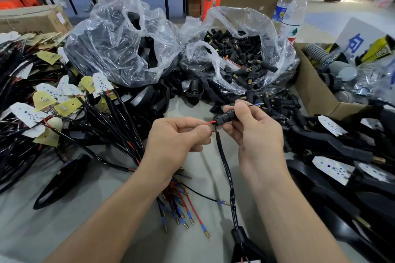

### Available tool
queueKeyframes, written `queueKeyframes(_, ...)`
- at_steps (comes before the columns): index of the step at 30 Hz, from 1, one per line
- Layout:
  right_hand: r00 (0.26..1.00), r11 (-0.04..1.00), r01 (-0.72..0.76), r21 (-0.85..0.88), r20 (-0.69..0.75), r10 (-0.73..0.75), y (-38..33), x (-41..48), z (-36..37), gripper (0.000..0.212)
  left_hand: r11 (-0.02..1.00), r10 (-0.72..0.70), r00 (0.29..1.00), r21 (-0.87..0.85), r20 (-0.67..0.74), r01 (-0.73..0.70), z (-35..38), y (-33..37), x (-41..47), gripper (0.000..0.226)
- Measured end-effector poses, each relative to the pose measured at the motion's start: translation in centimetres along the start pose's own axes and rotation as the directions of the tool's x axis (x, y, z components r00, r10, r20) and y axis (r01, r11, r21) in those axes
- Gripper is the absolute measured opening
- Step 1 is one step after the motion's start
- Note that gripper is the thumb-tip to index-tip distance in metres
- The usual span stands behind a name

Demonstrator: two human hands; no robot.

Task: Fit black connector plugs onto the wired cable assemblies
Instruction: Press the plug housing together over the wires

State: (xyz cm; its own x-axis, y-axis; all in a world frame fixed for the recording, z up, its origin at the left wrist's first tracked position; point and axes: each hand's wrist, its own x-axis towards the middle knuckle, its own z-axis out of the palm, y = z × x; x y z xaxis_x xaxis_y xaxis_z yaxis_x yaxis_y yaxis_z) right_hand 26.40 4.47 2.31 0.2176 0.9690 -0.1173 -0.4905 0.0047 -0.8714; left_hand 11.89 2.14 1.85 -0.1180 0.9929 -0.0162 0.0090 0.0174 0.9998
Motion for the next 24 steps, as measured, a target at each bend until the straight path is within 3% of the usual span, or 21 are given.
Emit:
queueKeyframes(3,1.0,1.0,0.0,-0.01,-0.007,0.0,0.17,-0.01,0.07,0.01,0.999,-0.043,0.999,-0.009,-0.001,0.043,-0.02,-0.02,-0.11,0.011)
queueKeyframes(9,0.975,0.961,0.22,-0.165,0.016,-0.221,0.61,-0.33,0.29,0.007,0.978,0.018,1.0,0.209,-0.006,-0.016,-0.58,0.41,0.1,0.02)
queueKeyframes(11,0.984,0.971,0.177,-0.162,0.015,-0.177,0.77,-0.36,0.34,0.007,0.966,0.026,1.0,0.258,0.0,-0.025,-0.7,0.57,0.22,0.02)
queueKeyframes(15,0.998,0.997,-0.059,-0.041,0.016,0.06,0.78,-0.34,0.55,0.014,0.931,0.039,0.998,0.364,-0.041,-0.022,-0.89,0.6,0.53,0.02)
queueKeyframes(17,0.998,0.997,-0.059,-0.058,0.016,0.06,0.92,-0.47,0.7,0.016,0.926,0.034,0.999,0.376,-0.004,-0.03,-0.91,0.73,0.38,0.02)
queueKeyframes(21,0.999,0.996,-0.041,-0.084,-0.003,0.041,0.89,-0.6,0.93,0.018,0.944,0.017,0.997,0.328,0.072,-0.04,-0.35,0.89,-0.2,0.022)
queueKeyframes(24,0.998,0.996,-0.053,-0.069,0.04,0.056,0.61,-0.66,0.8,0.022,0.987,-0.065,0.992,0.152,0.11,0.047,-0.2,0.74,-0.3,0.023)
